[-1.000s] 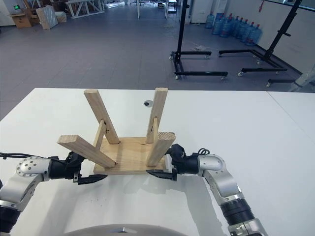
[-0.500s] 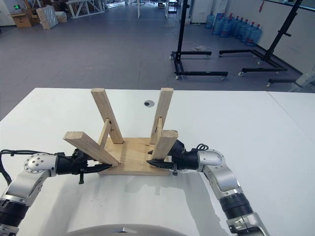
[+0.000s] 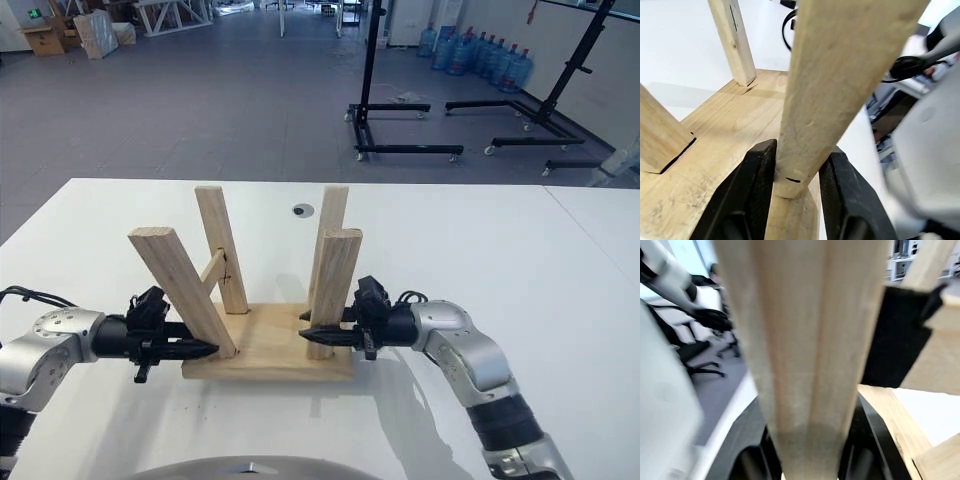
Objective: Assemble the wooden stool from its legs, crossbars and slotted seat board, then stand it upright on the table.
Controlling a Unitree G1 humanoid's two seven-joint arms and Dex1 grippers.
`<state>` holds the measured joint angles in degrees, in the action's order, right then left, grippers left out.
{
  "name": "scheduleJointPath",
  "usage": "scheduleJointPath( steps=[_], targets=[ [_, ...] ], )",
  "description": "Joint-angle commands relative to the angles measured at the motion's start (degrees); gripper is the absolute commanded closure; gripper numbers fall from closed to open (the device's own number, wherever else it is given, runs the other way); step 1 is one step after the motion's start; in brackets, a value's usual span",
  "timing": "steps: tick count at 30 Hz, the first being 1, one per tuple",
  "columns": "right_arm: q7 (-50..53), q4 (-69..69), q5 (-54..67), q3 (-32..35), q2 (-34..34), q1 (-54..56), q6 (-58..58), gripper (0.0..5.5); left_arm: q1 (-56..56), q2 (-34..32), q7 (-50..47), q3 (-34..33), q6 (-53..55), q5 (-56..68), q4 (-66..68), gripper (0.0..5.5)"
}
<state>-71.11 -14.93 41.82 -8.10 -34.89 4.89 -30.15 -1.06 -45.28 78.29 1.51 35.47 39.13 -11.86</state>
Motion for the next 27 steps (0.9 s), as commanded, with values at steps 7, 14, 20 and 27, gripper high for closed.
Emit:
scheduleJointPath(
  steps=[7,14,20,27],
  targets=[
    [19.32,-1.36,33.41,5.37,-4.19,3.7,-41.24,4.48,-5.33,3.31,-15.69,-9.95,22.18,29.66,-11.81,4.5],
    [24.75,12.13,31.08,3.19,-1.11,14.44,-47.82,4.48,-2.85,3.41,-17.07,-9.13,23.68,27.97,-8.77,3.6],
    [24.27,21.24,27.26,4.11,-0.26,22.22,-50.23,3.82,-3.41,3.75,-16.62,-8.2,20.58,22.69,-4.51,2.73],
    [22.21,27.18,24.53,7.78,-0.71,25.92,-52.76,2.6,1.4,4.86,-16.32,-12.36,17.55,21.07,3.65,1.74]
  ],
)
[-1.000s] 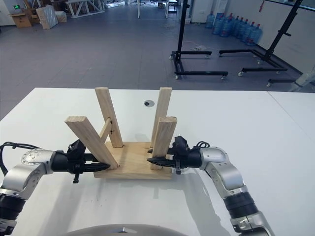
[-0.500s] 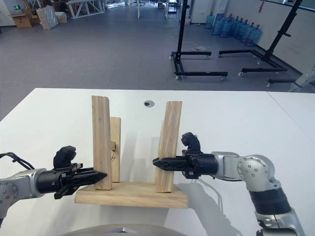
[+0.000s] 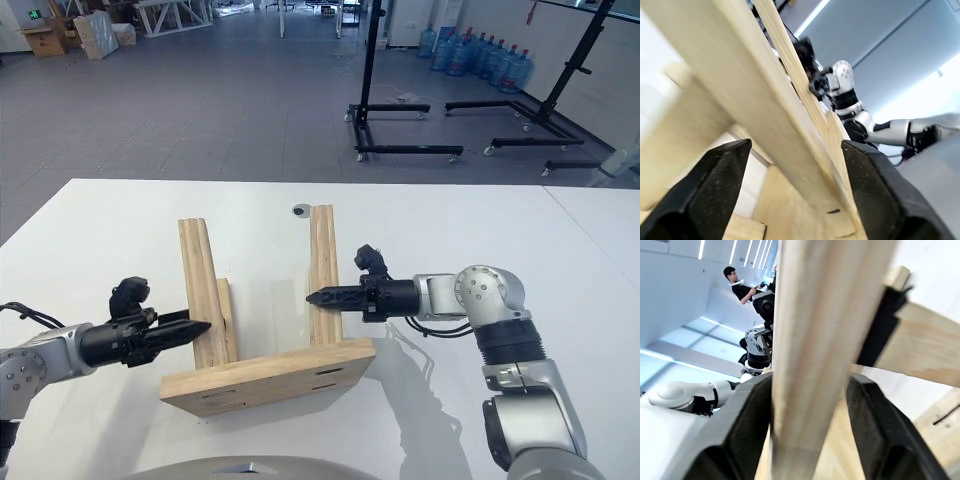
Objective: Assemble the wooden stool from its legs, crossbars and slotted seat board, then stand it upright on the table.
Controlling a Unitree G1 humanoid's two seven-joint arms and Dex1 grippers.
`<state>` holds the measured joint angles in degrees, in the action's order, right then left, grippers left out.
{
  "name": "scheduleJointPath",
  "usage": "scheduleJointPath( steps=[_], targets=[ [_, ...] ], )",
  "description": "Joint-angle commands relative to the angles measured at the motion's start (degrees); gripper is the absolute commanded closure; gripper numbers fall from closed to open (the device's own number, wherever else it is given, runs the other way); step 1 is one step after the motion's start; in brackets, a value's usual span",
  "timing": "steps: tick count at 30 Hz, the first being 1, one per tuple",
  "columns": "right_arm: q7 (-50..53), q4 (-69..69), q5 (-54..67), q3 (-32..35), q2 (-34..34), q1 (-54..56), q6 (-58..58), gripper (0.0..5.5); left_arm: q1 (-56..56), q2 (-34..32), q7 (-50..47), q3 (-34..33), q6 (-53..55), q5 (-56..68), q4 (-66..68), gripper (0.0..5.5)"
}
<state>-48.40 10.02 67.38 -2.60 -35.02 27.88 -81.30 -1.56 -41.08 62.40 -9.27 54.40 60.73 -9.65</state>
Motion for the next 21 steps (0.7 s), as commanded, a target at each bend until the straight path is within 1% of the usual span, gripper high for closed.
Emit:
scheduleJointPath(
  steps=[1,2,6,9,11,12,15,17,18,19,21],
  targets=[
    [-0.83,2.67,-1.25,2.85,-0.75,3.45,-1.97,2.36,2.29,0.94,-0.5,-1.9,-1.69,-0.69,1.69,1.55],
    [-1.24,2.98,-1.44,3.51,-1.11,3.97,-2.34,2.26,2.53,1.2,-0.57,-2.28,-2.14,-0.92,1.94,1.4],
    [-2.44,3.72,-1.15,7.53,-3.42,4.93,-4.3,2.26,1.52,1.73,-0.6,-4.67,-3.58,-1.24,1.32,0.83],
    [-3.21,1.93,0.85,10.6,-4.61,3.67,-7.61,2.26,-0.08,1.24,-0.16,-6.73,-4.76,-1.7,0.64,0.36],
    [-2.63,-1.03,0.24,13.03,-5.36,0.1,-6.56,2.26,-2.0,0.01,0.53,-8.09,-6.85,-3.64,-0.29,0.12],
    [-2.68,-2.8,-0.55,14.13,-5.8,-1.99,-5.04,2.26,-2.67,-0.94,1.0,-8.45,-8.42,-5.39,-0.57,0.12],
    [-1.83,-9.24,-8.79,17.58,-5.07,-10.07,10.85,2.26,-6.34,-5.36,3.77,-11.12,-16.12,-12.64,-3.07,0.12],
    [-2.69,-12.79,-10.29,19.83,-4.2,-15.14,16.32,2.26,-6.37,-7.08,5.04,-12.58,-19.83,-15.54,-2.07,0.12],
    [-2.68,-14.16,-9.53,21.04,-3.65,-17.59,16.68,2.26,-6.72,-8.19,5.6,-11.98,-21.89,-18.1,-1.62,0.12],
    [-3.81,-16.1,-10.22,21.28,-3.7,-21.09,18.66,2.26,-8.36,-10.0,6.84,-9.53,-25.78,-23.0,-1.43,0.12],
    [-8.13,-20.8,-15.3,20.01,-5.1,-29.57,26.86,2.26,-12.4,-13.38,9.47,-4.11,-33.84,-32.61,-1.93,0.12]
  ],
)
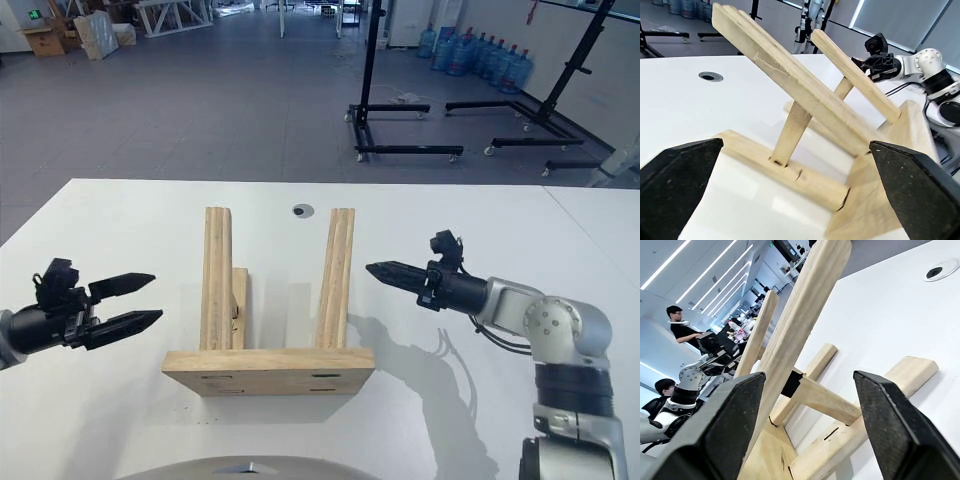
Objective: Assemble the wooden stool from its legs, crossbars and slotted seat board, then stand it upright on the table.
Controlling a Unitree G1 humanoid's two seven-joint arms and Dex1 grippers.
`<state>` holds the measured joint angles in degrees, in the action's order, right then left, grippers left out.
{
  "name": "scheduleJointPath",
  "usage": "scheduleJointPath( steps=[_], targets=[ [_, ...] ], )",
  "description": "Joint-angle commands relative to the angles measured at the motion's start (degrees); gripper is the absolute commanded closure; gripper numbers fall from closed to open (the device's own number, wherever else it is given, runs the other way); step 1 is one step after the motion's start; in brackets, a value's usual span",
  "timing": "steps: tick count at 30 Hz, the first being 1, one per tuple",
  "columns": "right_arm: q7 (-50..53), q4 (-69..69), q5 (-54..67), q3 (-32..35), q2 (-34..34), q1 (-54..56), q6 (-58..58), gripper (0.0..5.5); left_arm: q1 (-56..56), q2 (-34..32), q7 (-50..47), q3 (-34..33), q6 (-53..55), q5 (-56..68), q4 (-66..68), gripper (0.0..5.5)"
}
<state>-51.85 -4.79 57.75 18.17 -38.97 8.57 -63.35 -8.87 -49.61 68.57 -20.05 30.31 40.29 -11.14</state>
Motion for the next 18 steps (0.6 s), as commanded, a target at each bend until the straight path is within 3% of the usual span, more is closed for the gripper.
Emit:
scheduleJointPath(
  steps=[1,5,10,18],
  targets=[
    [-8.13,-8.54,-9.83,-1.63,-2.26,-15.57,15.44,2.26,-7.18,-5.87,4.67,7.86,-12.74,-14.9,-1.26,0.12],
    [-22.15,-10.34,-30.1,-6.43,-6.69,-32.28,48.51,2.26,-13.82,-8.47,8.9,8.76,-22.38,-20.97,-2.29,0.12],
    [-25.36,-11.57,-32.6,-10.28,-5.91,-32.64,55.36,2.26,-11.02,-4.57,6.89,11.84,-21.09,-18.84,-5.48,0.12],
    [-21.44,-6.61,-34.11,-17.11,-1.37,-23.9,57.25,2.26,-6.58,1.13,3.05,19.95,-19.38,-19.04,-4.53,0.12]
  ],
)
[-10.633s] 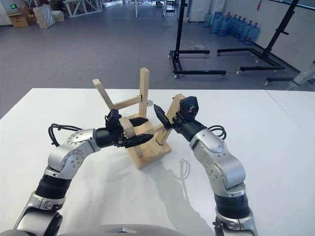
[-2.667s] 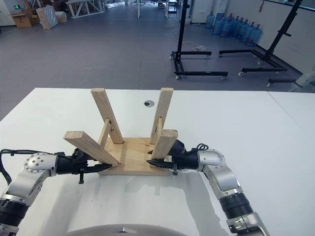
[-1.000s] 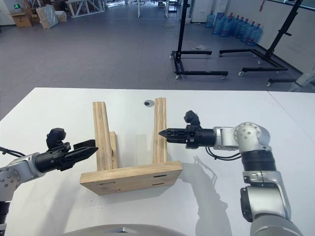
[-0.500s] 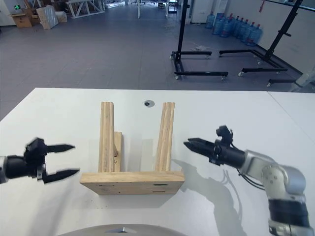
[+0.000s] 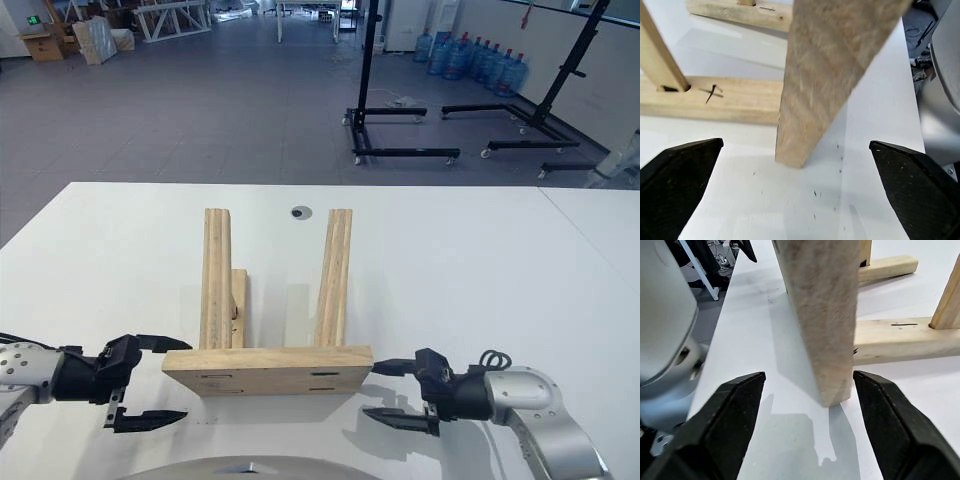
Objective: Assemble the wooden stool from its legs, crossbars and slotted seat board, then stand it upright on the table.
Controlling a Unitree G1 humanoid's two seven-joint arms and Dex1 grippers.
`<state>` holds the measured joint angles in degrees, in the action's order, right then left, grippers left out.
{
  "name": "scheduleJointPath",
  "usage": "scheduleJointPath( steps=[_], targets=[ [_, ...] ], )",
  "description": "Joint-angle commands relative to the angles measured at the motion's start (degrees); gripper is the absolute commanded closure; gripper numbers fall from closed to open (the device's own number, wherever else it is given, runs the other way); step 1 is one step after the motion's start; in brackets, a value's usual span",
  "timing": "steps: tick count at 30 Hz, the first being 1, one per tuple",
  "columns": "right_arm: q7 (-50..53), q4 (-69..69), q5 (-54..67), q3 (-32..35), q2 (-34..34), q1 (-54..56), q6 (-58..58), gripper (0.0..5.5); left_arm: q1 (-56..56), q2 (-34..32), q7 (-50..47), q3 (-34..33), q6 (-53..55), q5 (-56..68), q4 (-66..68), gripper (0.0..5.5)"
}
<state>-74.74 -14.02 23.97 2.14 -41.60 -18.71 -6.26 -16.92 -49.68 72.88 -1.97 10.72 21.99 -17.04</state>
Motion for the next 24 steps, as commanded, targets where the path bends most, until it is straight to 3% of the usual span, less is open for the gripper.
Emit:
scheduleJointPath(
  steps=[1,5,15,24],
  targets=[
    [1.66,2.72,0.07,-1.83,1.7,4.03,-0.48,2.26,1.82,1.74,-1.54,2.43,-0.1,-1.07,2.38,0.12],
    [1.55,2.89,0.39,-4.23,3.33,6.03,0.29,2.26,5.16,5.91,-4.14,4.15,-2.83,-2.22,7.9,0.29],
    [0.59,7.72,3.75,-5.06,6.0,11.13,-1.23,3.9,11.22,13.79,-6.45,4.48,-7.82,-1.12,15.18,1.8],
    [-2.17,9.11,5.46,-4.64,5.1,11.81,-1.89,3.98,12.62,11.58,-1.36,2.3,-3.83,5.15,12.98,3.28]
  ],
)
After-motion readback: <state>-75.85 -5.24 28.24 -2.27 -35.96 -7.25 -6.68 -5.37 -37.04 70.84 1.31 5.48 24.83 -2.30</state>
